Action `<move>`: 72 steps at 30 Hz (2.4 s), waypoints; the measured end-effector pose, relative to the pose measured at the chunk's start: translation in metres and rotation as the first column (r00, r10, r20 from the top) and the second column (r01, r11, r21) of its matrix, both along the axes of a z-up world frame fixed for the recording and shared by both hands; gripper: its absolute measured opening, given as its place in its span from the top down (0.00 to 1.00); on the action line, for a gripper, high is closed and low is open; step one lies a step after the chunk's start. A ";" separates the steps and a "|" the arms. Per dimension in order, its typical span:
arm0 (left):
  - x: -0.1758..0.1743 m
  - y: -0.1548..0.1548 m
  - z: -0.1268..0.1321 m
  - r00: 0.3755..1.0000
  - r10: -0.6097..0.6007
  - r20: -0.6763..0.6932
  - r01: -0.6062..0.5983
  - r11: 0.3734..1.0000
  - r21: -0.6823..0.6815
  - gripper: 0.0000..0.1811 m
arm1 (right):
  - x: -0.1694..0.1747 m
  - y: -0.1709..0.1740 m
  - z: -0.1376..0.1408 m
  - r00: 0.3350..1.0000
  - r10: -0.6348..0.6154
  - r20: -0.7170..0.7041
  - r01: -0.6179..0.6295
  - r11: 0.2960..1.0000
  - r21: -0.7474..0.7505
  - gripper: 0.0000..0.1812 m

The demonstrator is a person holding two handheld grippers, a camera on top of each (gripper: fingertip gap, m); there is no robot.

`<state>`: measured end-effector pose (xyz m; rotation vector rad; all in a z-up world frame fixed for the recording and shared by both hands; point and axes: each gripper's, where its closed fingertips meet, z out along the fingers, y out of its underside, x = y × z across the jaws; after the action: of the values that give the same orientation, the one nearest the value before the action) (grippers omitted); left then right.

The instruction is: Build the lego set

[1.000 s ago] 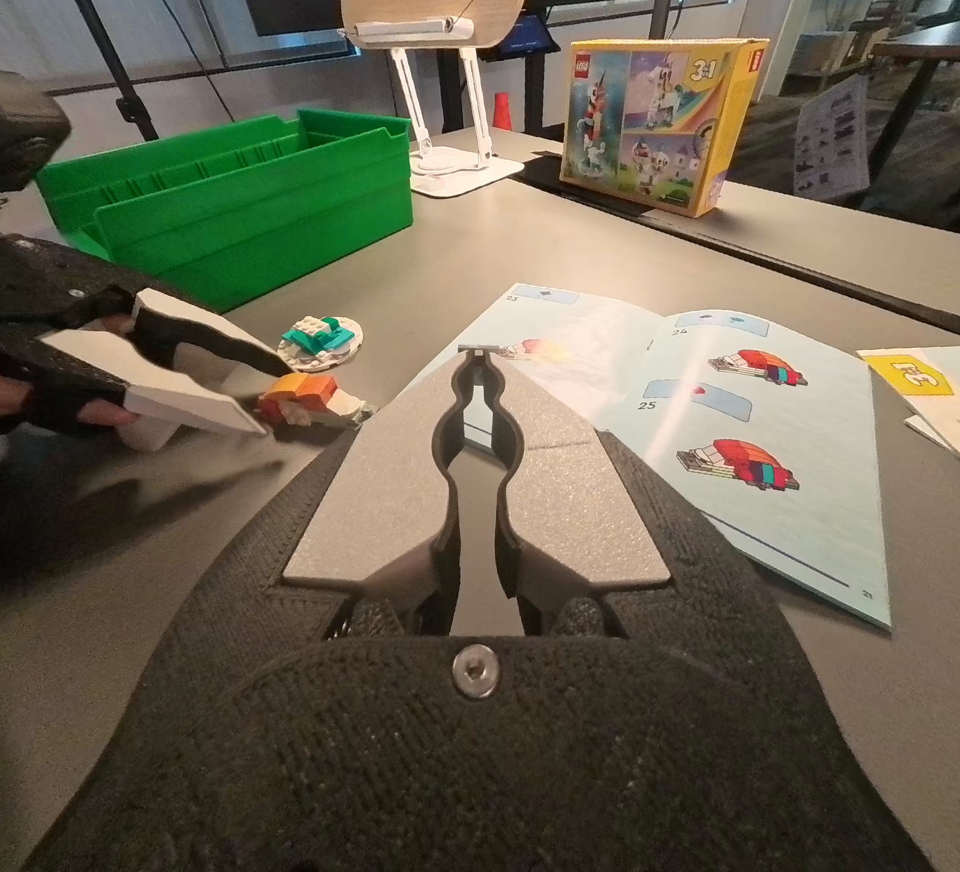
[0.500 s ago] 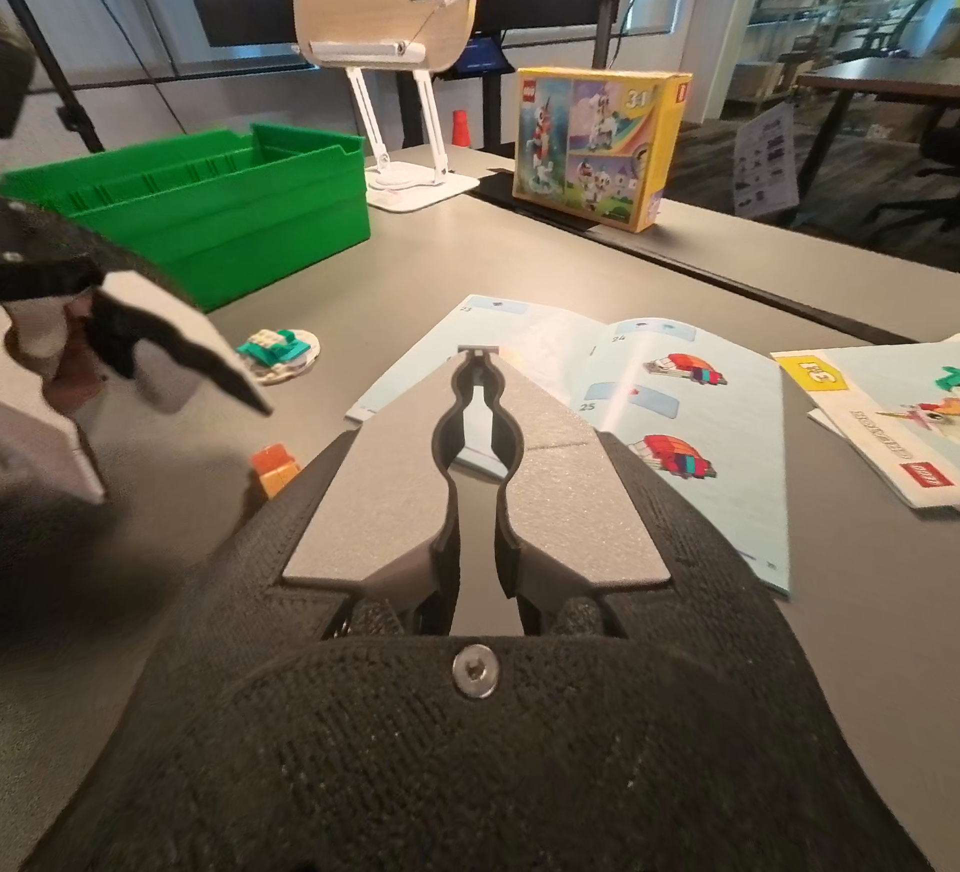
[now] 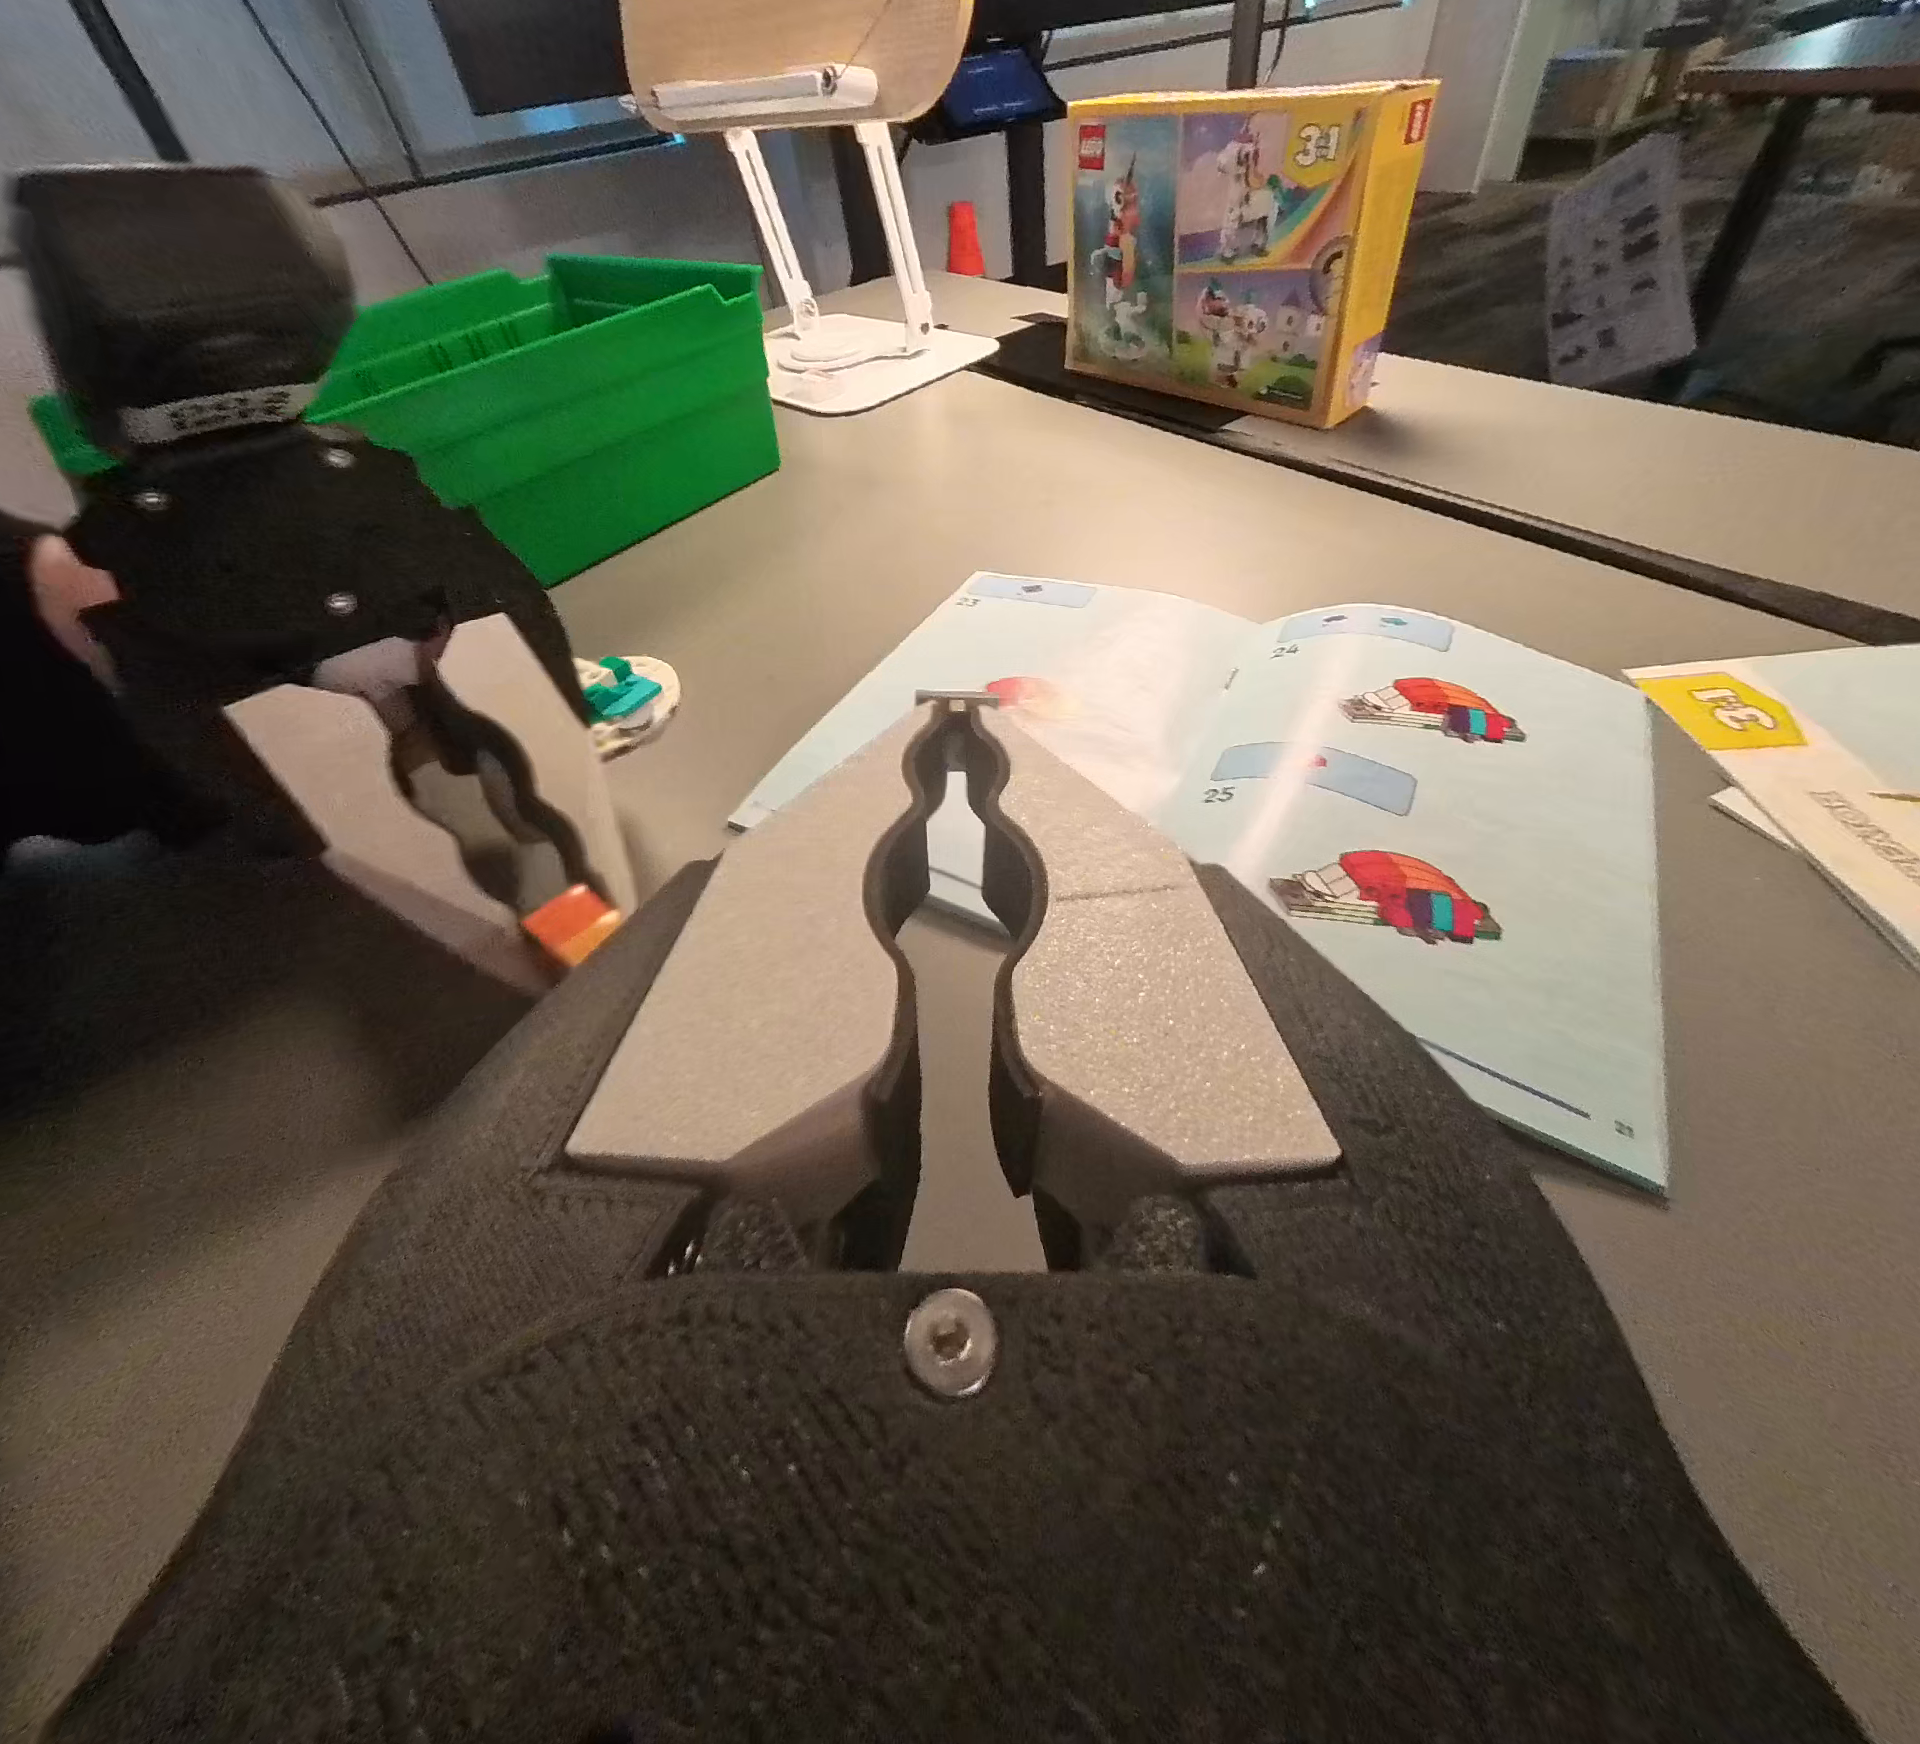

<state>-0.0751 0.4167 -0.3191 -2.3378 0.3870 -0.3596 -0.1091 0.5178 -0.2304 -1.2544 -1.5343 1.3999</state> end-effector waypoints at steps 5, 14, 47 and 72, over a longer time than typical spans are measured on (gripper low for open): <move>0.002 0.004 0.015 0.894 0.324 0.310 -0.319 0.945 -0.069 0.92 | 0.003 -0.013 0.004 0.999 0.043 0.029 -0.042 0.999 -0.013 1.00; 0.032 0.010 0.033 0.404 0.457 0.792 -0.509 0.832 -0.221 0.92 | 0.013 -0.045 0.019 0.989 0.129 0.068 -0.135 0.987 0.084 1.00; 0.010 0.008 0.032 0.209 0.448 0.869 -0.585 0.769 -0.256 0.92 | 0.076 -0.024 -0.085 0.368 0.418 0.830 -0.680 -0.488 0.547 1.00; 0.014 0.008 0.036 0.187 0.410 0.893 -0.539 0.802 -0.255 0.92 | 0.091 -0.023 -0.088 0.815 -0.123 0.566 -0.009 0.974 0.225 0.88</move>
<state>-0.0607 0.4247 -0.2826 -1.5886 -0.8861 -1.2138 -0.0178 0.4948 -0.3179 -1.6615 -1.9649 0.8010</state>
